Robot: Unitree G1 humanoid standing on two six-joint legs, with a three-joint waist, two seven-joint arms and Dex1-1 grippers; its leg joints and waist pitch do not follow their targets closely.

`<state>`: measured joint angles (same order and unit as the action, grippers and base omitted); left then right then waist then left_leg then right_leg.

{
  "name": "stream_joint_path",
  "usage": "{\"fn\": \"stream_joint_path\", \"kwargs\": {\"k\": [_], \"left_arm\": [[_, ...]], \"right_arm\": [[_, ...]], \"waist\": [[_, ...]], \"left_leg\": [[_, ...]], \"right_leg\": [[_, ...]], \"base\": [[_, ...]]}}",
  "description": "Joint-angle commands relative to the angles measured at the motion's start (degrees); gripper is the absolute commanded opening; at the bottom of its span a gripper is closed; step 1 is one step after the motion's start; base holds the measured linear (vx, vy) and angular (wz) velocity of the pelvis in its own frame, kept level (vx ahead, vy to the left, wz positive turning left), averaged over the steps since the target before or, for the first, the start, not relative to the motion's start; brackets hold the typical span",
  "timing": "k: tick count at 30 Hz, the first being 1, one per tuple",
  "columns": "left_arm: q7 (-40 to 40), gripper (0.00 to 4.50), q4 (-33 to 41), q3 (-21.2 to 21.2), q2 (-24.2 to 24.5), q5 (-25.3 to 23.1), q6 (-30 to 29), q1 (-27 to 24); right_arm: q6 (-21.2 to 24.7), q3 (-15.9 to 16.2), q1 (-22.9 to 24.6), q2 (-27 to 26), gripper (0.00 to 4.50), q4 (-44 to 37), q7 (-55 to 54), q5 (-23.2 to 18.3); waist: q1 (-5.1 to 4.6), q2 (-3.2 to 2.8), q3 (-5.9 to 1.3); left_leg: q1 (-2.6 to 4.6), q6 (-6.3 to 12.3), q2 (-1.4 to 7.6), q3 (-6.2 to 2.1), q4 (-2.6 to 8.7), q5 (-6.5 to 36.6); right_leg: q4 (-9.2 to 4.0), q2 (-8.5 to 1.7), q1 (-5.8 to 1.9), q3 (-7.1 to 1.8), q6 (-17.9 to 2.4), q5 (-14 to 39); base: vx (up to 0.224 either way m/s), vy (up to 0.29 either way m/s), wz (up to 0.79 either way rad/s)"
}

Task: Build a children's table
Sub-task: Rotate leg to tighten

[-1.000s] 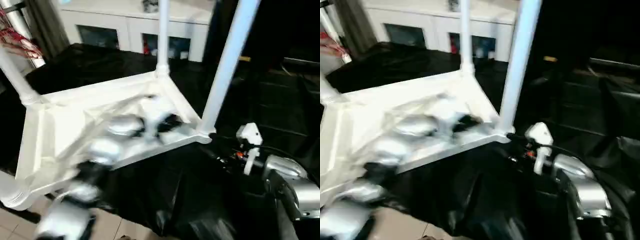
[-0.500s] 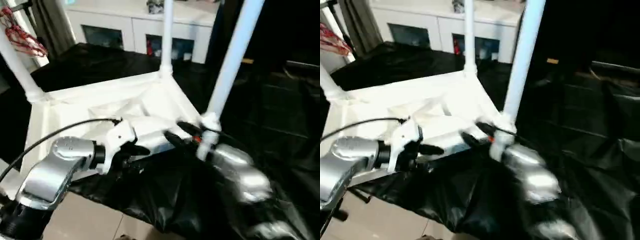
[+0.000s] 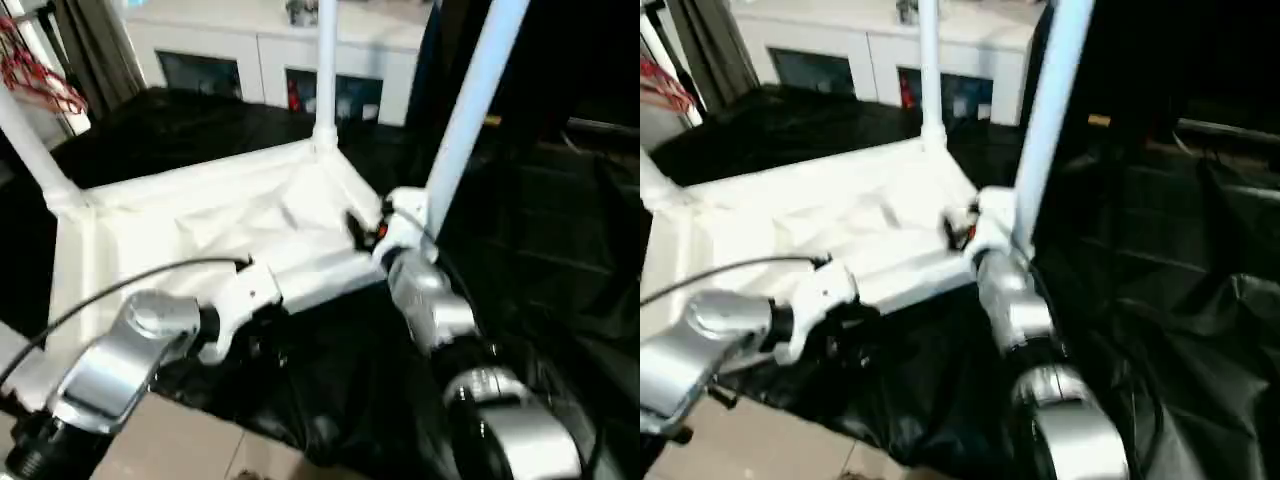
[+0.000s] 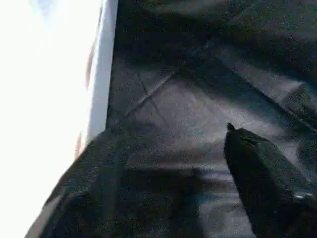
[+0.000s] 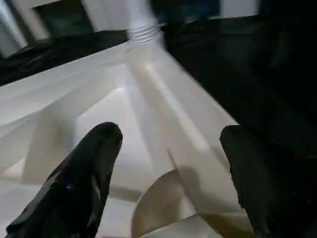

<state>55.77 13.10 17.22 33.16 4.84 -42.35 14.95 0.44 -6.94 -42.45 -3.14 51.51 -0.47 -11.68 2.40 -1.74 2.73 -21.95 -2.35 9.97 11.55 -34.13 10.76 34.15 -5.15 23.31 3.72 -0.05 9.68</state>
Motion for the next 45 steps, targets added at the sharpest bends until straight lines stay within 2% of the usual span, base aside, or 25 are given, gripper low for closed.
{"fn": "stream_joint_path", "kwargs": {"k": [1, 3, 5, 7, 10, 11, 15, 17, 19, 20, 22, 23, 24, 25, 26, 29, 33, 37, 38, 39, 42, 43, 44, 45], "left_arm": [[-1.7, 3.82, -1.0, 1.4, 0.3, -1.0, 0.8, -0.5], [-2.4, 3.97, -1.4, 1.6, 0.1, -1.6, 1.2, -0.6], [-2.9, 4.1, -1.9, 2.0, 0.0, -2.2, 1.9, -0.6], [-4.3, 4.32, -3.1, 2.0, -0.5, -3.3, 2.9, -0.2], [-5.6, 4.47, -4.9, 1.9, -1.0, -4.1, 4.0, 0.6], [-5.9, 4.47, -5.2, 1.9, -1.1, -4.2, 4.2, 0.8], [-7.6, 4.47, -7.6, 2.5, -1.8, -4.5, 5.9, 1.7], [-8.3, 4.47, -8.8, 2.8, -2.5, -4.9, 6.8, 2.1], [-9.3, 4.47, -10.4, 3.3, -3.7, -5.6, 8.1, 2.7], [-9.8, 4.47, -11.1, 3.4, -4.3, -5.8, 8.7, 3.0], [-10.3, 4.47, -11.7, 3.4, -4.9, -5.9, 9.3, 3.2], [-10.9, 4.47, -12.5, 3.4, -5.6, -6.0, 9.9, 3.5], [-11.9, 4.47, -13.6, 3.4, -6.5, -6.2, 11.4, 3.8], [-12.6, 4.47, -14.3, 3.3, -7.0, -6.3, 12.5, 3.9], [-12.7, 4.47, -14.3, 3.1, -7.2, -6.1, 13.0, 3.8], [-13.0, 4.47, -13.4, -0.6, -9.5, -2.4, 18.5, 1.2], [-11.7, 4.47, -10.4, -5.0, -9.1, 1.6, 21.2, -3.2], [-9.6, 4.47, -5.6, -12.7, -7.9, 8.2, 21.5, -10.4], [-8.0, 4.47, -4.1, -15.5, -6.7, 10.4, 21.4, -13.2], [-7.5, 4.47, -3.8, -16.1, -6.4, 11.0, 21.4, -13.9], [-3.7, 4.47, -2.6, -19.5, -3.2, 13.9, 21.0, -17.9], [-1.2, 4.47, -2.2, -21.8, -1.0, 15.3, 20.3, -19.8], [0.1, 4.47, -2.0, -23.1, 0.3, 16.2, 20.0, -20.9], [1.8, 4.47, -2.8, -25.8, 2.1, 17.6, 19.7, -21.9]], "right_arm": [[-2.1, -3.8, -2.0, 2.4, 3.62, 5.1, -7.2, -0.8], [-3.0, -4.7, -3.0, 3.4, 3.62, 7.1, -9.7, -0.7], [-4.5, -5.2, -3.9, 4.6, 3.62, 9.0, -11.6, -0.2], [-6.0, -6.3, -5.2, 6.3, 3.62, 11.3, -12.3, -0.3], [-6.7, -7.5, -6.1, 8.9, 3.62, 12.6, -12.2, -0.3], [-6.8, -7.6, -6.2, 9.6, 3.62, 12.8, -12.2, -0.2], [-8.6, -8.7, -6.9, 13.3, 3.62, 15.0, -13.3, -0.2], [-9.4, -9.2, -6.9, 15.3, 3.62, 15.9, -13.6, -0.2], [-10.0, -9.8, -6.4, 18.1, 3.62, 16.3, -13.6, 0.1], [-10.1, -10.0, -6.2, 19.2, 3.62, 16.5, -13.5, 0.1], [-10.1, -10.2, -6.1, 20.0, 3.62, 16.7, -13.4, 0.2], [-10.3, -10.4, -6.0, 20.9, 3.62, 16.9, -13.1, 0.3], [-10.4, -10.5, -5.9, 21.9, 3.62, 17.2, -12.9, 0.5], [-10.5, -10.4, -5.9, 22.5, 3.62, 17.3, -12.7, 0.7], [-10.6, -10.4, -5.9, 22.6, 3.62, 17.4, -12.5, 0.7], [-11.2, -9.7, -5.9, 24.5, 3.62, 17.8, -9.6, 1.5], [-11.6, -8.7, -4.7, 23.9, 3.62, 15.8, 0.4, 0.6], [-8.3, -3.6, 2.4, 22.0, 3.62, 4.9, 24.3, -3.1], [-5.4, -1.6, 6.2, 21.7, 3.62, -1.0, 28.7, -5.0], [-4.7, -1.2, 7.1, 21.7, 3.62, -2.4, 29.5, -5.5], [-0.9, 1.8, 12.7, 22.2, 3.62, -11.2, 33.6, -8.1], [1.4, 3.4, 16.4, 23.0, 3.62, -16.5, 36.2, -10.2], [2.6, 3.9, 18.4, 23.4, 3.62, -19.2, 37.9, -11.2], [3.9, 5.0, 21.5, 24.4, 3.62, -23.4, 40.0, -12.2]], "waist": [[-0.29, -0.1, -3.89], [-0.2, -0.21, -3.87], [0.44, -0.18, -3.75], [0.51, 0.15, -3.7], [0.6, -0.02, -3.51], [0.69, 0.1, -3.52], [0.66, -0.03, -3.62], [0.67, 0.18, -3.74], [0.62, -0.16, -3.87], [0.65, -0.13, -3.96], [0.51, 0.0, -4.07], [0.51, 0.05, -4.15], [0.37, -0.19, -4.16], [0.33, -0.07, -4.22], [0.39, -0.23, -4.27], [0.14, 0.05, -4.22], [-0.32, -0.17, -4.07], [-0.62, -0.11, -3.81], [-0.54, -0.02, -3.63], [-0.37, -0.1, -3.64], [-0.04, -0.44, -3.44], [0.13, -0.43, -3.31], [0.47, -0.54, -2.87], [0.71, -0.63, -2.86]], "left_leg": [[1.55, -1.23, 2.58, -1.31, 4.31, 10.4], [1.76, -1.27, 2.57, -1.22, 4.27, 10.7], [2.05, -1.63, 2.57, -0.99, 4.24, 12.6], [2.03, -1.77, 2.56, -1.02, 4.26, 13.8], [2.27, -2.22, 2.53, -1.03, 4.29, 16.3], [2.39, -2.28, 2.54, -0.98, 4.23, 16.8], [1.76, -2.21, 2.38, -1.18, 4.19, 15.9], [1.62, -1.85, 2.38, -1.16, 4.06, 15.0], [1.4, -1.5, 2.29, -1.21, 3.91, 14.3], [1.43, -1.16, 2.27, -1.13, 3.77, 13.8], [0.93, -0.42, 2.14, -1.15, 3.62, 12.2], [0.92, -0.17, 2.16, -1.14, 3.57, 11.8], [0.93, 0.27, 2.11, -1.12, 3.45, 11.4], [0.94, 0.77, 2.09, -1.04, 3.32, 11.2], [0.85, 1.23, 2.09, -1.09, 3.26, 10.7], [0.66, 2.03, 2.14, -1.01, 3.15, 11.0], [0.43, 3.42, 2.33, -1.13, 3.17, 12.4], [0.3, 4.6, 2.81, -1.32, 3.46, 13.8], [0.44, 4.85, 2.98, -1.39, 3.69, 14.6], [0.55, 4.88, 3.05, -1.43, 3.73, 14.5], [1.19, 3.72, 3.24, -1.35, 4.14, 16.4], [1.38, 3.37, 3.25, -1.34, 4.26, 17.3], [1.23, 2.53, 3.34, -1.49, 4.73, 19.5], [1.41, 2.03, 3.33, -1.52, 4.79, 20.6]], "right_leg": [[-2.51, -2.73, -2.19, -2.47, -12.1, 7.9], [-2.58, -2.71, -2.06, -2.47, -12.1, 8.4], [-2.91, -2.62, -1.75, -2.5, -11.3, 10.3], [-3.06, -2.68, -1.8, -2.51, -10.7, 12.2], [-3.54, -2.59, -1.47, -2.52, -9.7, 15.8], [-3.7, -2.61, -1.35, -2.54, -9.3, 16.6], [-3.56, -2.67, -1.72, -2.4, -8.8, 17.0], [-3.42, -2.62, -1.81, -2.34, -9.0, 15.7], [-3.25, -2.56, -2.05, -2.22, -9.4, 14.0], [-3.25, -2.46, -2.06, -2.17, -9.8, 12.6], [-2.94, -2.42, -2.42, -2.09, -10.4, 10.2], [-2.87, -2.48, -2.51, -2.06, -10.6, 9.7], [-2.81, -2.4, -2.49, -2.01, -11.1, 8.8], [-2.87, -2.4, -2.57, -1.98, -11.6, 8.2], [-2.8, -2.49, -2.69, -1.94, -12.0, 7.7], [-3.02, -2.53, -2.82, -1.84, -12.8, 7.8], [-3.14, -2.63, -2.86, -1.7, -13.4, 9.8], [-3.44, -2.74, -2.9, -1.77, -13.6, 12.0], [-3.57, -2.61, -2.78, -1.86, -13.4, 13.7], [-3.61, -2.63, -2.77, -1.9, -13.1, 13.9], [-3.78, -2.18, -2.05, -1.97, -13.1, 16.4], [-3.98, -2.16, -1.92, -2.02, -12.8, 17.6], [-4.18, -2.21, -1.94, -2.16, -11.1, 20.8], [-4.31, -2.25, -1.82, -2.15, -10.6, 22.3]], "base": [[0.0, 0.0, 0.0], [0.0, 0.0, 0.0], [0.0, 0.0, 0.0], [0.0, 0.0, 0.0], [0.0, 0.0, 0.0], [0.0, 0.0, 0.0], [0.0, 0.0, 0.0], [0.0, 0.0, 0.0], [0.0, 0.0, 0.0], [0.0, 0.0, 0.0], [0.0, 0.0, 0.0], [0.0, 0.0, 0.0], [0.0, 0.0, 0.0], [0.0, 0.0, 0.0], [0.0, 0.0, 0.0], [0.0, 0.0, 0.0], [0.0, 0.0, 0.0], [0.0, 0.0, 0.0], [0.0, 0.0, 0.0], [0.0, 0.0, 0.0], [0.0, 0.0, 0.0], [0.0, 0.0, 0.0], [0.0, 0.0, 0.0], [0.0, 0.0, 0.0]]}}
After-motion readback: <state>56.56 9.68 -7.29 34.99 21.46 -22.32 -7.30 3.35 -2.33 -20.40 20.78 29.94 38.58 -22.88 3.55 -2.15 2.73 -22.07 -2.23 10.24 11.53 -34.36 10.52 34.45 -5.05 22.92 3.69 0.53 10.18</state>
